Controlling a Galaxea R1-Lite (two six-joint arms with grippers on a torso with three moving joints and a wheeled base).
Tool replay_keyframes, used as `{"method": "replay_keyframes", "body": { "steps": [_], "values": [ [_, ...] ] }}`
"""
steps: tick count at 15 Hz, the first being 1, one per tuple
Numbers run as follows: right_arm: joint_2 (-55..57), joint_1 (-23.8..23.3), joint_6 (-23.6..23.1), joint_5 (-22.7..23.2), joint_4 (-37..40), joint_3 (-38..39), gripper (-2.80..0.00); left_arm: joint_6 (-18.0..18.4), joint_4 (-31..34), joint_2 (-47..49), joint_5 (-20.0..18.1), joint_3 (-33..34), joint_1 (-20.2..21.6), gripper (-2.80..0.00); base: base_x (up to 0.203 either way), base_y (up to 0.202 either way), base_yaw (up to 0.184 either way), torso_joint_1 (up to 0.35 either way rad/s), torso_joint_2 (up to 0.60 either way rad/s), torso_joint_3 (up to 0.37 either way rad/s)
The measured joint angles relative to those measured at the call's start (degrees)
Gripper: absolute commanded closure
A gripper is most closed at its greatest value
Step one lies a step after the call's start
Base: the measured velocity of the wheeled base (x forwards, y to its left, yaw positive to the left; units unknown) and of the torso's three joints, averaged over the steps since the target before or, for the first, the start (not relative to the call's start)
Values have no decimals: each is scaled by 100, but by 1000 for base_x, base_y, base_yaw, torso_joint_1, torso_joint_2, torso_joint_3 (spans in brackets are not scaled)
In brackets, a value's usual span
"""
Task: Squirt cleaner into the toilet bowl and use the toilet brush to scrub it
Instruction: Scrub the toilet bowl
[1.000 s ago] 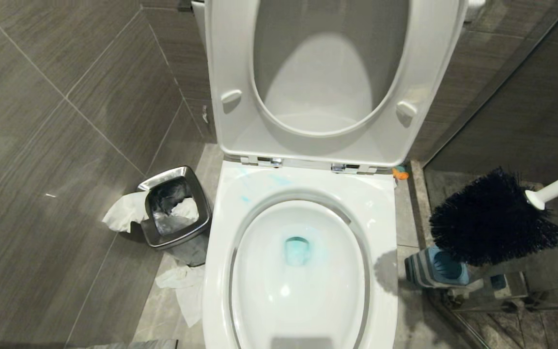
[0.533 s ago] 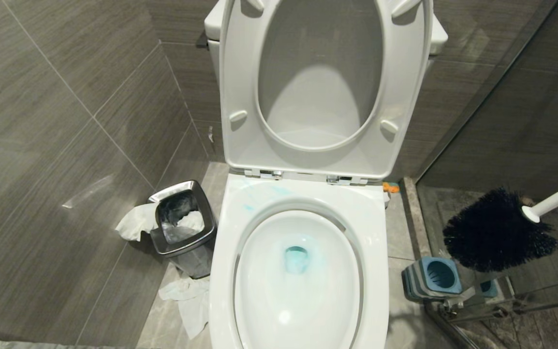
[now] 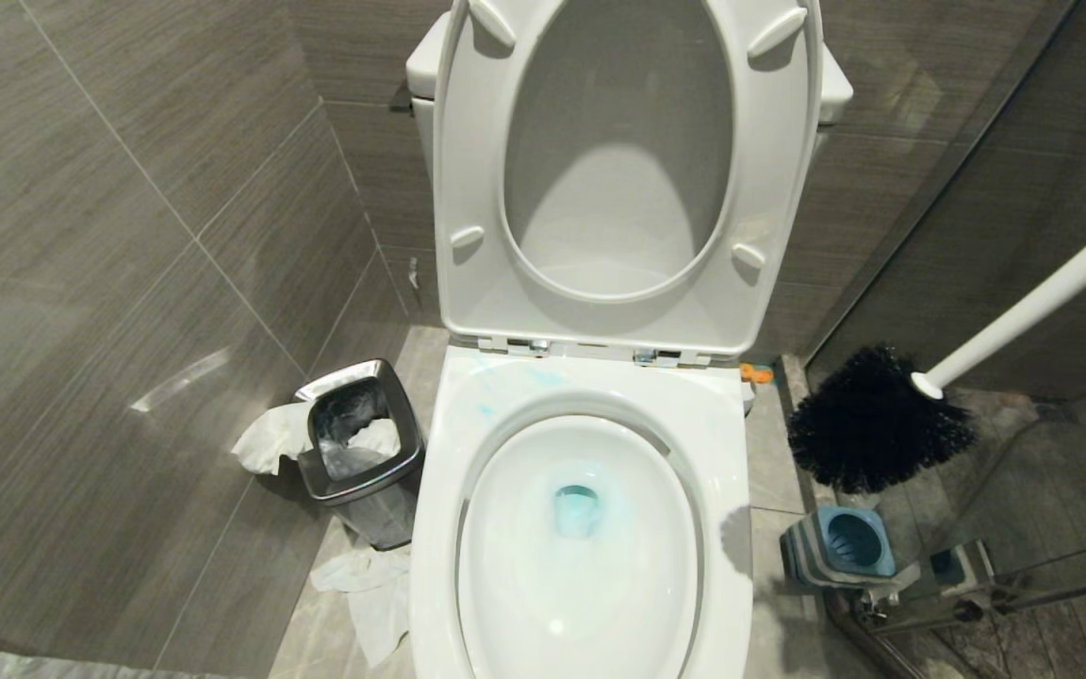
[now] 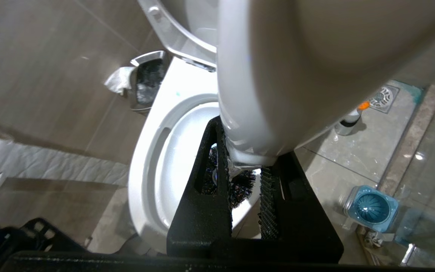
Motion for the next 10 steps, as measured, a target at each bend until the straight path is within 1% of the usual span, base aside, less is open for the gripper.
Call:
{"method": "replay_keyframes", "body": {
  "steps": [3, 5, 6, 7, 8, 10],
  "values": [
    [441, 1187, 158, -1511, -265, 28, 0, -14, 7, 0, 0, 0, 2, 0, 0, 0, 0, 0, 0, 0],
    [736, 1928, 185, -2399, -318, 15, 0, -14, 9, 0, 6, 0, 2, 0, 0, 0, 0, 0, 0, 0],
    [865, 2278, 194, -2755, -362, 6, 0, -15, 9, 0, 8, 0, 2, 0, 0, 0, 0, 0, 0, 0],
    [1008, 2647, 220, -3096, -457, 6, 0, -11, 9, 0, 9, 0, 2, 0, 0, 0, 0, 0, 0, 0],
    [1154, 2946, 277, -3327, -572, 6, 0, -16, 9, 0, 6, 0, 2, 0, 0, 0, 0, 0, 0, 0],
    [1431, 3315, 438, -3506, -777, -13, 0, -17, 9, 0, 9, 0, 0, 0, 0, 0, 0, 0, 0, 0]
  ]
}}
